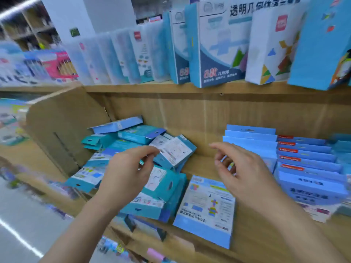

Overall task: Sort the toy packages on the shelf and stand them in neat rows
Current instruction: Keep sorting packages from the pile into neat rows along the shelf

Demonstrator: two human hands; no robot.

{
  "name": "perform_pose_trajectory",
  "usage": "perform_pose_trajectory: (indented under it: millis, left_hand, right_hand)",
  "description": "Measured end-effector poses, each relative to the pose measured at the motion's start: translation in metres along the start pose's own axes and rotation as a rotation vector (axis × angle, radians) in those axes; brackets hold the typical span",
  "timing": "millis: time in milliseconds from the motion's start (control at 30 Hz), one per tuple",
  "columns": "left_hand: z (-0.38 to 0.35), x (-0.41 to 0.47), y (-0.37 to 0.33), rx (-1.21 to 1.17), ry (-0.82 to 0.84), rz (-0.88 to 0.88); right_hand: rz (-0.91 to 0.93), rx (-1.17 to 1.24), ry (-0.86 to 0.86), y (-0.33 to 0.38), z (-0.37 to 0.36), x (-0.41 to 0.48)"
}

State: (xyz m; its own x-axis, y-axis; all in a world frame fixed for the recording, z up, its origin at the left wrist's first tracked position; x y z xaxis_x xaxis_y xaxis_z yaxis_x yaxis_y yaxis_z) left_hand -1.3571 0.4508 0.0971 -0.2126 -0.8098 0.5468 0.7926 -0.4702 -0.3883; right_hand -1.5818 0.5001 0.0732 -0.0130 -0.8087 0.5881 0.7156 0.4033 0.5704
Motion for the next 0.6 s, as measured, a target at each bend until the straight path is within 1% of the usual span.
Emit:
perform_pose_trajectory:
  millis: [167,300,400,533,600]
  left_hand:
    - [0.024,0.026,0.09,0.079,0.032,0.012]
    - [0.036,0.045,0.145,0.156,0.036,-0.067]
    - [0.039,0.058,0.172,0.183,0.013,-0.14]
    - [0.036,0.07,0.196,0.189,-0.036,-0.147]
    - [0.029,0.074,0.199,0.261,-0.03,-0.193]
  right_hand:
    - [-0.044,0.016,0.1,0.027,-0.075,0.043]
    - [-0.095,-0.014,0.166,0.035,-0.129,0.078]
    - [-0.088,-0.116,0.208,0.034,-0.159,0.102]
    - [-0.057,-0.287,0.259,0.024,-0.196,0.133]
    - [-0.034,-0.372,0.295,0.016,-0.213,0.146]
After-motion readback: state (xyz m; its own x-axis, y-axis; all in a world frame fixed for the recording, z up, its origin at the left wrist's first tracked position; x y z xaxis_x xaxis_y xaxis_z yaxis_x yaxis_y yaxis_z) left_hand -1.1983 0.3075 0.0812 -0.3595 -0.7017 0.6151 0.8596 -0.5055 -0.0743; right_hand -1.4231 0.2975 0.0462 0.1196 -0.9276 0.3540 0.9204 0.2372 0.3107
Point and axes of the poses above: each hand's wrist, its own x-axis towards the middle knuckle, its own z-axis out of the back of the hand, y = z × x, the point moved 7 cm from there along x, towards the middle knuckle, and after that the axes turned 3 degrees about -y, right-handed, at the moved point
